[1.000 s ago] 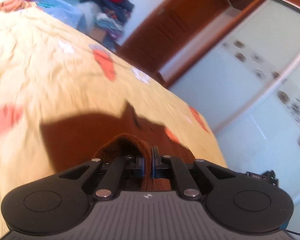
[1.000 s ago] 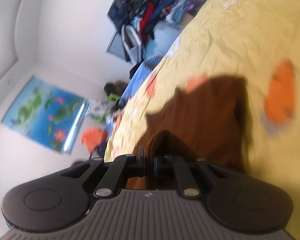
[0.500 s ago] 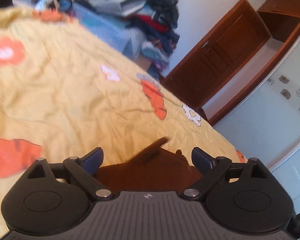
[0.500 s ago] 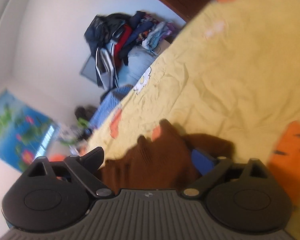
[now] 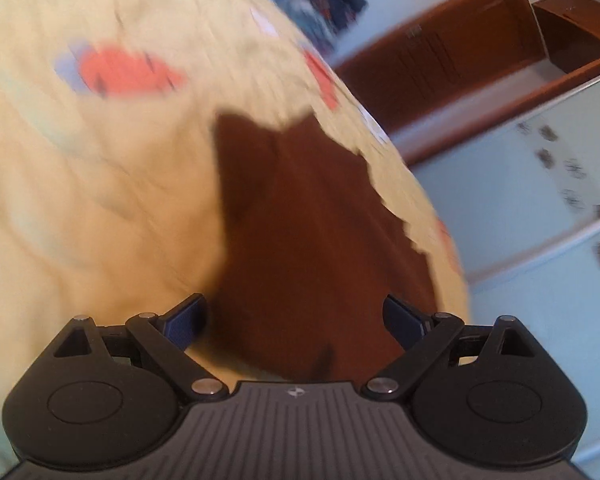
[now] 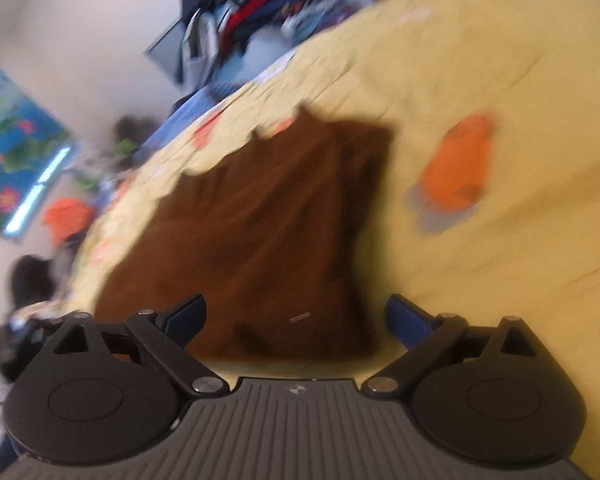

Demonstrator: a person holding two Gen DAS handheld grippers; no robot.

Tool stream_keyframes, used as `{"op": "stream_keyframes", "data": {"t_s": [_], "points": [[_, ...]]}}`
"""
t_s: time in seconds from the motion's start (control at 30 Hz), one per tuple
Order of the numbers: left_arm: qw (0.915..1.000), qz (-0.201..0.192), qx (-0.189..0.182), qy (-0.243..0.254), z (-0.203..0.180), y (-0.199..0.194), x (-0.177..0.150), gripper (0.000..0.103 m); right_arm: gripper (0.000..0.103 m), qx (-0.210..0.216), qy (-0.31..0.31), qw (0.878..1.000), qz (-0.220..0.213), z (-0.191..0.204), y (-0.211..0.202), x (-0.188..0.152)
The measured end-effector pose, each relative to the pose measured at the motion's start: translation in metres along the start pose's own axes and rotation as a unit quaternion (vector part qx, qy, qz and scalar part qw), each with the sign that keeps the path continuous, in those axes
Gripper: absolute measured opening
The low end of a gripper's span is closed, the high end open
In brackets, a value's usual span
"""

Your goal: Fold small clothes

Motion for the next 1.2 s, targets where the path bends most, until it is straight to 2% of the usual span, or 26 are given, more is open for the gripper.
{"op": "stream_keyframes", "data": {"t_s": [0.03,0.1,0.13,0.17,0.2,0.27,0.33,0.5,0.6,0.7,0.77,0.8,0.83,0.87,0.9,0.93,0.97,1.03,1.07,1.1,1.13,1.2], "points": [[0.9998,0.015,-0.012,-0.008,-0.002,0.004,-0.001,0.095,0.096,0.007,0.003,1.000,0.008,0.004,0.006,-0.001],[0.9998,0.016,0.010,0.007,-0.008,0.006,-0.002,0.085,0.084,0.010,-0.008,1.000,0.014,0.008,0.015,0.000],[0.9991,0.022,0.031,0.020,-0.009,0.010,-0.003,0.044,0.061,0.009,-0.004,1.000,0.016,0.007,0.018,0.002],[0.9972,0.042,0.055,0.030,-0.007,0.016,-0.008,0.009,0.022,0.006,0.010,0.999,0.030,0.002,0.022,0.002],[0.9959,0.054,0.066,0.033,-0.005,0.021,-0.012,0.009,0.023,0.012,0.027,0.999,0.043,-0.004,0.028,0.001],[0.9956,0.038,0.070,0.049,-0.006,0.020,-0.013,0.008,0.022,0.028,0.033,0.998,0.035,-0.004,0.029,0.002],[0.9952,0.020,0.078,0.056,-0.010,0.012,-0.013,0.007,0.022,0.020,0.023,0.999,0.031,0.002,0.024,0.000],[0.9920,-0.014,0.052,0.114,-0.030,-0.038,-0.030,0.006,0.022,0.043,-0.032,0.998,0.020,0.032,-0.012,-0.014],[0.9896,-0.008,0.041,0.138,-0.026,-0.072,-0.061,0.006,0.022,0.074,-0.035,0.996,0.026,0.041,-0.045,-0.042],[0.9816,0.018,0.071,0.176,-0.004,-0.084,-0.099,0.010,0.024,0.056,-0.051,0.996,0.051,0.038,-0.068,-0.078],[0.9749,0.021,0.102,0.197,0.014,-0.089,-0.110,0.015,0.046,0.029,-0.048,0.996,0.065,0.030,-0.068,-0.097],[0.9737,0.015,0.117,0.195,0.019,-0.093,-0.105,0.018,0.052,0.019,-0.046,0.997,0.063,0.027,-0.069,-0.100],[0.9747,0.004,0.122,0.187,0.022,-0.100,-0.094,0.023,0.064,0.011,-0.045,0.997,0.055,0.024,-0.071,-0.096],[0.9756,-0.021,0.124,0.180,0.021,-0.109,-0.078,0.029,0.069,0.007,-0.046,0.998,0.038,0.025,-0.073,-0.088],[0.9736,-0.056,0.129,0.179,0.017,-0.119,-0.057,0.033,0.069,0.000,-0.048,0.999,0.010,0.025,-0.079,-0.075],[0.9680,-0.095,0.141,0.184,0.012,-0.128,-0.036,0.050,0.069,-0.003,-0.053,0.998,-0.019,0.027,-0.083,-0.057],[0.9579,-0.139,0.159,0.195,0.003,-0.133,-0.013,0.072,0.071,-0.005,-0.060,0.997,-0.046,0.029,-0.086,-0.039],[0.9274,-0.221,0.184,0.239,-0.021,-0.132,0.022,0.080,0.076,-0.017,-0.085,0.993,-0.074,0.036,-0.076,0.000],[0.9163,-0.233,0.188,0.266,-0.035,-0.119,0.034,0.080,0.079,-0.023,-0.096,0.993,-0.072,0.036,-0.064,0.017],[0.9147,-0.226,0.187,0.279,-0.045,-0.099,0.043,0.080,0.079,-0.030,-0.103,0.992,-0.066,0.036,-0.048,0.032],[0.9183,-0.212,0.183,0.280,-0.053,-0.077,0.048,0.079,0.079,-0.039,-0.106,0.992,-0.058,0.034,-0.030,0.046],[0.9319,-0.163,0.162,0.281,-0.069,-0.020,0.048,0.079,0.078,-0.052,-0.108,0.992,-0.037,0.029,0.005,0.066]]}}
Point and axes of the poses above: each gripper's, at about its wrist camera, not at the fingertips, and y roughly the way its jaws point, z to its left, x to its top, the point moved 8 cm from there along y, roughly the way its jaws point, and after that the axes turned 8 degrees about x, right-handed, at the moved point
